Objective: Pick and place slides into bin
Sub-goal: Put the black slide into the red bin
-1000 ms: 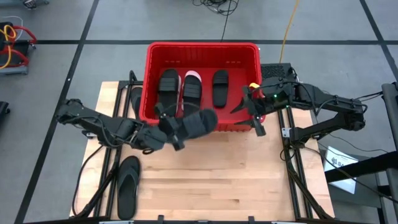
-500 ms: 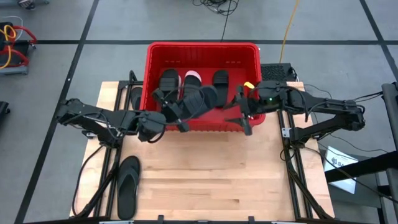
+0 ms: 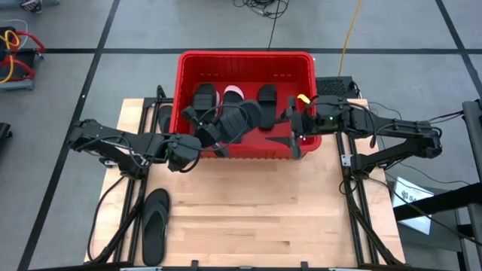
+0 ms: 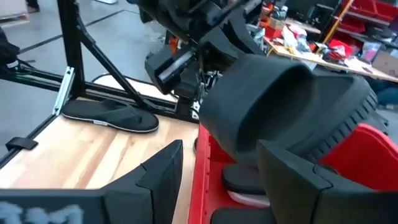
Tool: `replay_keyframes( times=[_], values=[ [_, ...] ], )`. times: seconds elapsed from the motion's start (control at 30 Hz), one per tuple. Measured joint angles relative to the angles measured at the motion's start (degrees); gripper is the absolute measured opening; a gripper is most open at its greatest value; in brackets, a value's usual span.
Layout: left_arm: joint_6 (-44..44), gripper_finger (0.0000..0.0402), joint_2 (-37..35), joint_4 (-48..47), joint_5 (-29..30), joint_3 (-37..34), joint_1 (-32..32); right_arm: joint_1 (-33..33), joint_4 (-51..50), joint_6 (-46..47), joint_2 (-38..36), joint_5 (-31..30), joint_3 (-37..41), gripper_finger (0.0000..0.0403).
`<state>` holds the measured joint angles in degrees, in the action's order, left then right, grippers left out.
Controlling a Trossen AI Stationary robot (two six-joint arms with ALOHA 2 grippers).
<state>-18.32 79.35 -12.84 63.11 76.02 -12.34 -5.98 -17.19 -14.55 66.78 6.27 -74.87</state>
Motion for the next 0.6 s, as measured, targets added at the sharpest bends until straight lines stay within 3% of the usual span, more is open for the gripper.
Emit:
replay_keyframes(
  times=[0.27,0.4,0.6],
  values=[
    [0.82,0.0,0.52,1.14,-0.07,0.01,0.92,0.01,9.0,-0.02,3.88,7.75,0.03,0.0196],
    [0.73,0.0,0.83,2.52,-0.92,0.05,1.71,-0.21,11.24,0.38,6.77,6.87,0.04,0.0196],
    [0.4,0.0,0.94,2.75,-1.7,0.05,1.77,-0.69,13.23,0.19,8.47,0.29,0.09,0.0196]
  ],
)
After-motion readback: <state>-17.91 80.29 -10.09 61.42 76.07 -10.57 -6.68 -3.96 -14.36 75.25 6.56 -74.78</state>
